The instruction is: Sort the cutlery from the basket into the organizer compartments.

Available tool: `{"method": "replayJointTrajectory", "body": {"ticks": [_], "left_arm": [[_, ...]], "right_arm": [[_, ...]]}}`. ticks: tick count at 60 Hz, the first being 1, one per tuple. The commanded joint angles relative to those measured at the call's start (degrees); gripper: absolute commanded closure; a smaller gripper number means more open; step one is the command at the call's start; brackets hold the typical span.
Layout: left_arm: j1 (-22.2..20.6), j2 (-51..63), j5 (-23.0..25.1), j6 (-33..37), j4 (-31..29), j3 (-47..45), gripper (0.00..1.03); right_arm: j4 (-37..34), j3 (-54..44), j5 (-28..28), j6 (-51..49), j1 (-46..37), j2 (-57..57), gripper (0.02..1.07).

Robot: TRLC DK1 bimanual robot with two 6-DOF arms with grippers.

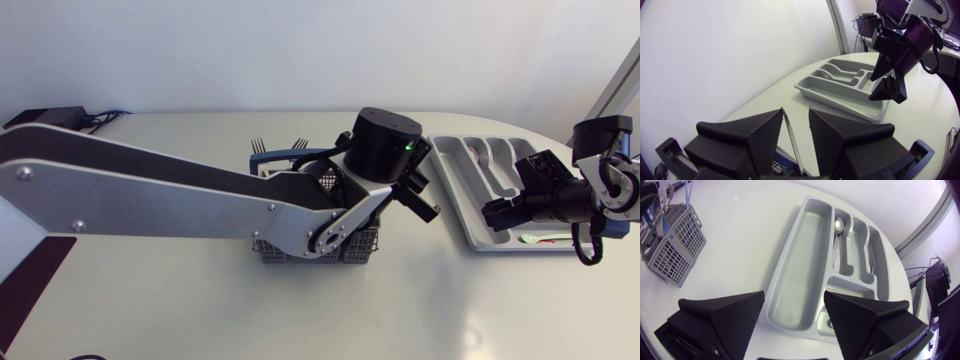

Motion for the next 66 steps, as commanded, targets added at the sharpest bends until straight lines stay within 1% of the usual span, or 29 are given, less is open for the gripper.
{"method": "replayJointTrajectory", "body": {"ticks": [1, 4, 5, 8, 20, 28, 31, 35, 38, 41, 44, 47, 55, 66], "left_arm": [[0.62, 2.79, -0.17, -1.96, -2.18, 0.71, 0.74], [0.53, 2.97, -0.17, -2.22, -2.79, 0.62, 0.75], [0.53, 3.23, -0.17, -2.66, -3.50, 0.53, 0.77], [0.36, 3.23, -0.17, -2.93, -3.76, -0.26, 0.79], [-0.70, 3.06, -0.78, -3.28, -4.11, -3.69, 0.79], [-0.44, 3.32, -1.22, -3.54, -3.58, -4.30, 0.79], [-0.44, 3.67, -1.84, -3.54, -3.41, -3.78, 0.83], [-0.44, 4.02, -2.54, -3.45, -3.41, -3.42, 0.85], [-0.70, 4.02, -3.24, -3.45, -3.14, -3.25, 0.92], [-0.79, 4.20, -4.12, -3.37, -2.88, -3.16, 0.95], [-0.87, 4.46, -5.09, -3.28, -2.79, -3.16, 1.00], [-0.87, 4.99, -5.97, -3.19, -2.70, -2.99, 1.00], [-1.14, 4.90, -5.97, -3.19, -2.70, -3.51, 1.00], [-3.07, 0.95, -6.06, -2.31, -1.65, -6.24, 1.00]], "right_arm": [[0.60, -1.53, -0.08, -0.06, 0.12, 1.00, 0.21], [0.60, -1.61, -0.08, -0.06, 0.12, 1.00, 0.21], [0.60, -1.61, -0.17, -0.06, 0.12, 1.00, 0.21], [0.69, -1.70, -0.08, -0.06, 0.12, 1.00, 0.21], [1.12, -1.97, -0.08, -0.06, 0.12, 1.35, 0.21], [1.30, -2.23, -0.08, 0.12, 0.30, 1.35, 0.21], [1.30, -2.23, -0.08, 0.12, 0.39, 1.18, 0.21], [1.30, -2.32, 0.01, 0.12, 0.39, 1.09, 0.21], [1.30, -2.23, 0.01, 0.03, 0.39, 0.91, 0.21], [1.30, -2.14, 0.01, 0.03, 0.39, 0.91, 0.21], [1.30, -2.14, 0.01, -0.06, 0.39, 0.83, 0.21], [1.30, -2.14, 0.01, -0.06, 0.48, 0.83, 0.21], [1.30, -2.23, 0.01, 0.03, 0.65, 1.00, 0.21], [1.30, -2.14, 0.27, 0.03, 1.00, 0.74, 0.21]]}}
